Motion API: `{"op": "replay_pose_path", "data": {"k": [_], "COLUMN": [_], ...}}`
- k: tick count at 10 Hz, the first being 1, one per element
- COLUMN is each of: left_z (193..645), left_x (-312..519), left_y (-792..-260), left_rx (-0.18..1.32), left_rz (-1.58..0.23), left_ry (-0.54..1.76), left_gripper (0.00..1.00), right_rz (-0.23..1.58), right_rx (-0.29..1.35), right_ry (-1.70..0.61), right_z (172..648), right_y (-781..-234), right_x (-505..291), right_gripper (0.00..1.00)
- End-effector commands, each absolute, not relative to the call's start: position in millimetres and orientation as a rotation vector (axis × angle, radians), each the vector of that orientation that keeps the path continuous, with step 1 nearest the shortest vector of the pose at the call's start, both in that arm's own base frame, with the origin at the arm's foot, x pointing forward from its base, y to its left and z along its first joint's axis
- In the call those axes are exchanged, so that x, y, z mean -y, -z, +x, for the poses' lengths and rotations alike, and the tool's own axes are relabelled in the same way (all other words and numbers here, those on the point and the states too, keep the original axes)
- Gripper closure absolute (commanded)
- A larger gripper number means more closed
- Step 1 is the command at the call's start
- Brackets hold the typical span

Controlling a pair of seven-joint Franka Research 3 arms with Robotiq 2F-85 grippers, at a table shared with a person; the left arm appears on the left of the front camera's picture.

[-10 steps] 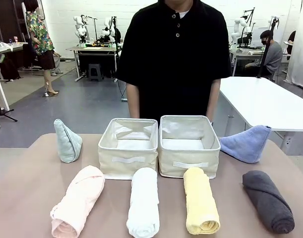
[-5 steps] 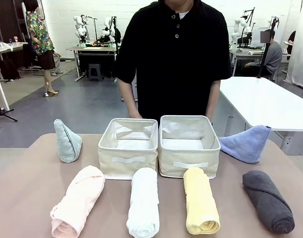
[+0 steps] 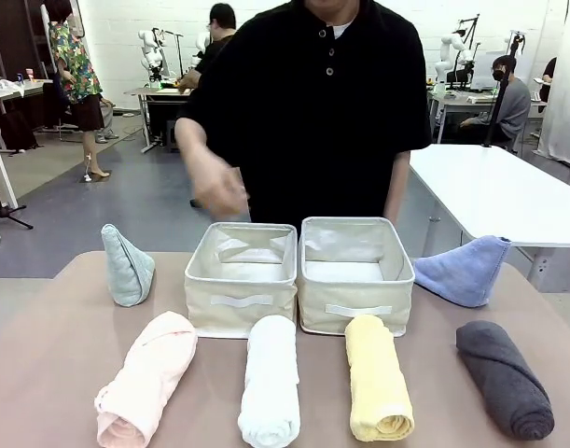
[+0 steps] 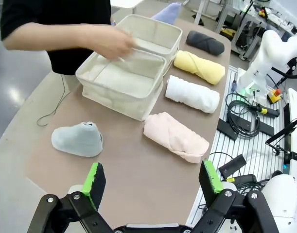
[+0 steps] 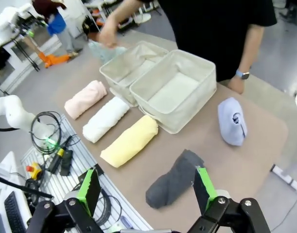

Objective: Sort the towels based on their folding style.
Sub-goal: Pick up one triangle-folded towel and place it in the left Fabric basket.

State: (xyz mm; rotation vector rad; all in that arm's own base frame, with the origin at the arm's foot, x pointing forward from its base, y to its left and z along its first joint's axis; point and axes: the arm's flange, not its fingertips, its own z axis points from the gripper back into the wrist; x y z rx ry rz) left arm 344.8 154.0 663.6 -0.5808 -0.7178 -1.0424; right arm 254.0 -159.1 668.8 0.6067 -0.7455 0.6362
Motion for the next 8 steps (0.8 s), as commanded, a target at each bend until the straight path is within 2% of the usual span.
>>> {"op": "replay_pose_path", "data": {"k": [1, 8], "left_z": [344.3, 344.3], "left_x": [-158.8, -158.8], "left_y": [-664.8, -664.8], "left_rx": [0.726, 0.726], "left_rz": [-0.591, -0.591], "left_ry": [1.044, 1.044], "left_gripper": [0.00, 0.00], "right_rz": [0.639, 0.639], "right_rx": [0.751, 0.751], "right_ry": [-0.630, -0.630], "right_z": [252.0, 252.0], "right_y": [-663.2, -663.2], "right_x": [167.0, 167.0], "right_gripper": [0.00, 0.00]}}
